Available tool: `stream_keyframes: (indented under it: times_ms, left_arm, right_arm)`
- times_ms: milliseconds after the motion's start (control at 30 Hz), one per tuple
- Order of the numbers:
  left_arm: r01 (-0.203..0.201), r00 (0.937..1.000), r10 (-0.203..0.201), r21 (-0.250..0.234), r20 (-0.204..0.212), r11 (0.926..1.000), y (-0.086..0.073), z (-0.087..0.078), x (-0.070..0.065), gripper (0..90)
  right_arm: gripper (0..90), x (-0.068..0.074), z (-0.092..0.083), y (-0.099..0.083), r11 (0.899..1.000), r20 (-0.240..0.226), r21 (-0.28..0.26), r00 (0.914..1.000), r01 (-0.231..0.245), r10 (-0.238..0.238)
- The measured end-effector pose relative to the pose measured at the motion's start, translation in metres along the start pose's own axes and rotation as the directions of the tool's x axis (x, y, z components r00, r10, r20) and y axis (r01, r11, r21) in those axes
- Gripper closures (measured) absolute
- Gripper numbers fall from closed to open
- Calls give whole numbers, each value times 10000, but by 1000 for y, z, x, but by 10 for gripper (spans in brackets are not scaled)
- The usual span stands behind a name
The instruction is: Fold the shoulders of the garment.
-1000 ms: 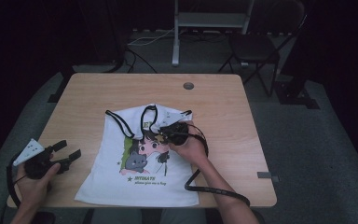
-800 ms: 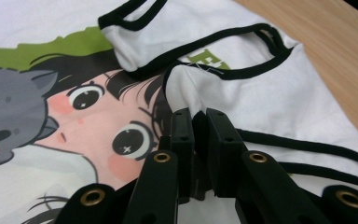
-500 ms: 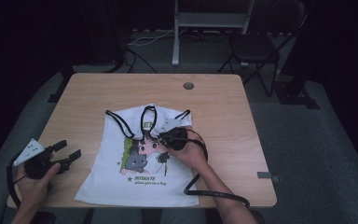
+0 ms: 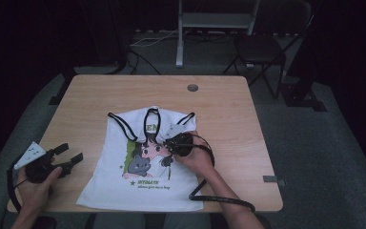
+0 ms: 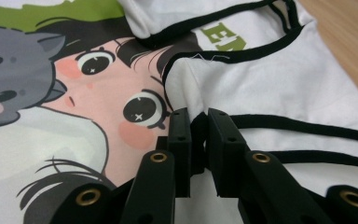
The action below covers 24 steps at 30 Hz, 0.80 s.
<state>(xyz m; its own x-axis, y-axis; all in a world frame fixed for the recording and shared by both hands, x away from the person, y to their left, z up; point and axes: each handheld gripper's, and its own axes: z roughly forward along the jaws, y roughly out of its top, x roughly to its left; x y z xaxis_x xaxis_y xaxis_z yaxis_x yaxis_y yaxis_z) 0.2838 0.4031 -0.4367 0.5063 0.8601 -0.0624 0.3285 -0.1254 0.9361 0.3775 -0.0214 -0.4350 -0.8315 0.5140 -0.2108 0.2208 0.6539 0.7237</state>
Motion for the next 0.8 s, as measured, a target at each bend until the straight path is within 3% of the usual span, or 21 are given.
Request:
stream_keyframes:
  times_ms: [133, 233, 267, 333, 467, 567, 633, 800]
  left_arm:
    - [3, 10000, -3, 2, 6, 10000, 0, 0, 0, 216]
    - [5, 10000, -5, 22, 15, 10000, 0, 0, 0, 217]
    - [-2, 10000, 2, 25, 18, 10000, 0, 0, 0, 217]
    - [-26, 10000, 26, 32, -1, 10000, 0, 0, 0, 216]
    - [-1, 10000, 1, 32, 14, 10000, 0, 0, 0, 216]
    - [58, 10000, -58, 0, 16, 10000, 0, 0, 0, 217]
    - [31, 10000, -31, 18, 31, 10000, 0, 0, 1, 216]
    - [-6, 10000, 6, 24, 21, 10000, 0, 1, 0, 216]
  right_arm:
    - [685, -3, 0, -1, 9997, -341, -110, 9992, -198, 194]
    - [581, -12, -3, 0, 9949, -915, -570, 9928, -830, 776]
    - [533, -17, -4, 2, 9879, -1025, -792, 9868, -1335, 1251]
    - [503, -26, -4, 3, 9765, -1192, -999, 9767, -1908, 1787]
    - [455, -38, 3, 7, 9615, -1052, -919, 9627, -2589, 2492]
    - [419, -42, 12, 9, 9615, -706, -607, 9620, -2680, 2637]
    - [415, -42, 16, 9, 9581, -838, -506, 9572, -2819, 2771]
    - [427, -28, 18, 7, 9784, -995, -143, 9739, -2062, 2038]
